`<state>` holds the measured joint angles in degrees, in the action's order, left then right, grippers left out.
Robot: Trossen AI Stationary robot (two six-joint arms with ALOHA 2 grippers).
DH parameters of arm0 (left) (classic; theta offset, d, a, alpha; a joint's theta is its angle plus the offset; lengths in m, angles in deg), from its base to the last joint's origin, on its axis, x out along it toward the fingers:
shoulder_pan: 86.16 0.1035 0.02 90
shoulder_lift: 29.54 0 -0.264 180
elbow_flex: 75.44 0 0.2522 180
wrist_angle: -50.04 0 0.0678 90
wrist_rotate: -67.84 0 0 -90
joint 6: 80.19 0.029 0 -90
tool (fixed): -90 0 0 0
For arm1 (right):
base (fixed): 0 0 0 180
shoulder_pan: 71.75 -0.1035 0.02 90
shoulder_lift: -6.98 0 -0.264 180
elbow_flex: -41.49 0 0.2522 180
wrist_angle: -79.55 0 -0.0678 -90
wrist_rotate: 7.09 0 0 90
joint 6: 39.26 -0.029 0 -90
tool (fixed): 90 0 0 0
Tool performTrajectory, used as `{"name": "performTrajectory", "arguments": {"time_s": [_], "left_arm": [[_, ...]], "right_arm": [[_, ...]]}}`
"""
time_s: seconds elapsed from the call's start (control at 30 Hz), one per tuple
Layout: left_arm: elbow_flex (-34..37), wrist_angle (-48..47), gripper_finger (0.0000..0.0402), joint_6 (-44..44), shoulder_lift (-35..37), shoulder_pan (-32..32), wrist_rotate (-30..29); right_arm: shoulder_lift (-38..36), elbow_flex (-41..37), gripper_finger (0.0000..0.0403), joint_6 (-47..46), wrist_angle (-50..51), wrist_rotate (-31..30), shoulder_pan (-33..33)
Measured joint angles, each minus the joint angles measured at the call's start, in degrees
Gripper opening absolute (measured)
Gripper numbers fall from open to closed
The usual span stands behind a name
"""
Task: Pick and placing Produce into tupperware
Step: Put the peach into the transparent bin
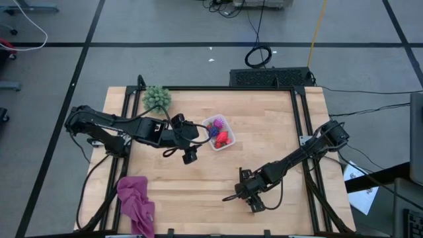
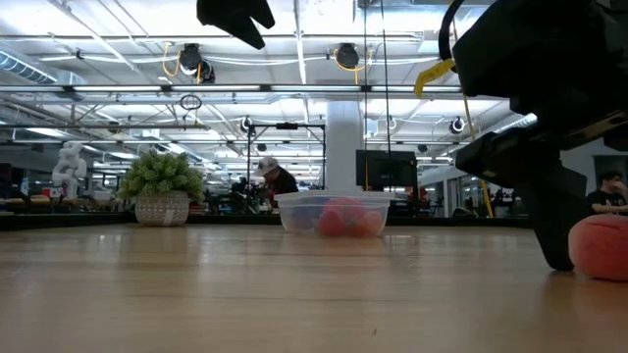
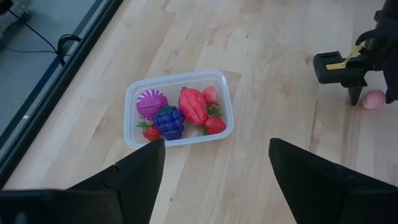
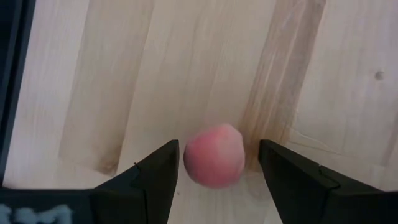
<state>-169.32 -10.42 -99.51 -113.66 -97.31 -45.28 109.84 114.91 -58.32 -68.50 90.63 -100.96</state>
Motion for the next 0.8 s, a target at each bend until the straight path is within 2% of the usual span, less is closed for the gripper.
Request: {"name": "performTrajectory", "arguments": {"time_s": [0.37,0.8], "left_arm": [[0.0,0.0,0.0294,-0.5,0.0,0.0,0.0],[0.0,0.0,0.0294,-0.7,0.0,0.0,0.0]], "right_arm": [[0.0,0.0,0.0211,-1.3,-0.4,0.0,1.2],[0.0,0.0,0.0149,-1.3,0.0,0.9,1.2]]}}
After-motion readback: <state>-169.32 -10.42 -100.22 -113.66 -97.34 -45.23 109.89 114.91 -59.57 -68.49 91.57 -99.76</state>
